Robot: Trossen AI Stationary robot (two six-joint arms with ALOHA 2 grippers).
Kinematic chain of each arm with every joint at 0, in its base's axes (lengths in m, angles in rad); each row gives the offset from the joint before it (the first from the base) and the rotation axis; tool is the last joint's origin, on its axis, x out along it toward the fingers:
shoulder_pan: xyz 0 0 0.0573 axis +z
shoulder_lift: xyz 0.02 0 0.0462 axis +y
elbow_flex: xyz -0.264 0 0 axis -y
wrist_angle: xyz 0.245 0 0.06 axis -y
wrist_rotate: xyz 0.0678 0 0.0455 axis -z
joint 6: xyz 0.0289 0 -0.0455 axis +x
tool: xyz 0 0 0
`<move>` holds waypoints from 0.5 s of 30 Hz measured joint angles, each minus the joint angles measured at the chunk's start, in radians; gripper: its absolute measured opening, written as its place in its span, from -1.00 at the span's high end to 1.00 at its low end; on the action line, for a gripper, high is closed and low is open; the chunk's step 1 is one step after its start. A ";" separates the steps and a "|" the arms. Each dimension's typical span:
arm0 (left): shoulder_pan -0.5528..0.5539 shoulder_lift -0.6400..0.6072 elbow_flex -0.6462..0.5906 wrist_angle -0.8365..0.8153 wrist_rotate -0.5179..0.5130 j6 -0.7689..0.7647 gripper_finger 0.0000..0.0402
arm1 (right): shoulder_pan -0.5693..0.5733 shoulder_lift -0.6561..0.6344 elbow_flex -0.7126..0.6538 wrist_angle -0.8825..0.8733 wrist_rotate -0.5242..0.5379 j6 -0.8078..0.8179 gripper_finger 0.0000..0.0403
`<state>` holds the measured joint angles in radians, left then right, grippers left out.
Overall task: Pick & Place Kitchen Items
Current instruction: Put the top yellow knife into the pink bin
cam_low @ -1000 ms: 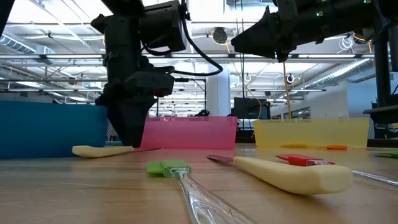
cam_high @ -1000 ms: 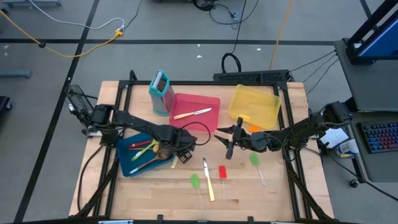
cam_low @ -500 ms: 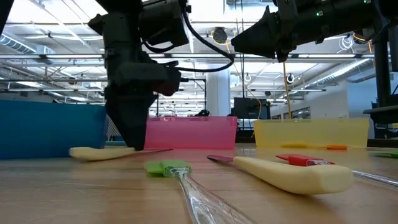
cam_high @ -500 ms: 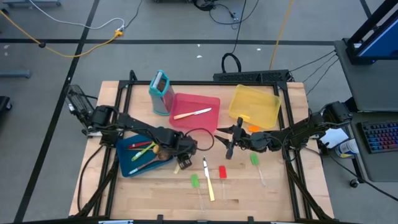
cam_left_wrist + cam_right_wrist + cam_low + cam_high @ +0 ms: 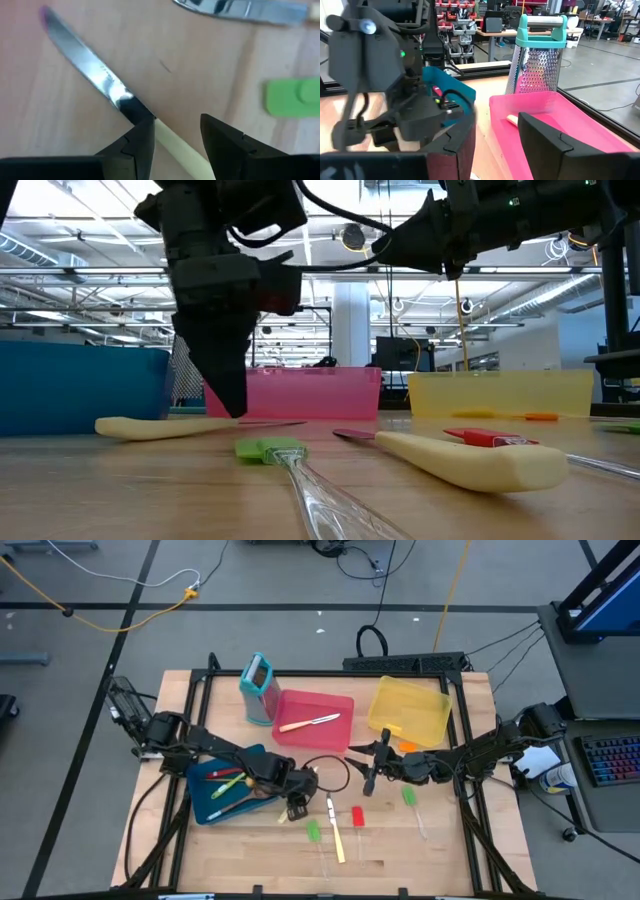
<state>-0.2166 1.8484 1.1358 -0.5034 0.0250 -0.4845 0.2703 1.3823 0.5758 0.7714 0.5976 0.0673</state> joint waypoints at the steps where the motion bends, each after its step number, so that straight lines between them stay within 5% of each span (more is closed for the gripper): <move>1: -0.006 0.000 0.000 -0.002 0.000 0.009 0.20 | 0.000 0.000 0.000 -0.002 0.000 0.000 0.31; 15: -0.116 -0.002 0.002 -0.081 -0.115 -0.144 0.20 | 0.000 0.000 0.000 -0.002 0.000 0.000 0.31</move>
<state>-0.3330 1.8465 1.1381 -0.5846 -0.0902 -0.6289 0.2703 1.3823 0.5758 0.7696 0.5976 0.0669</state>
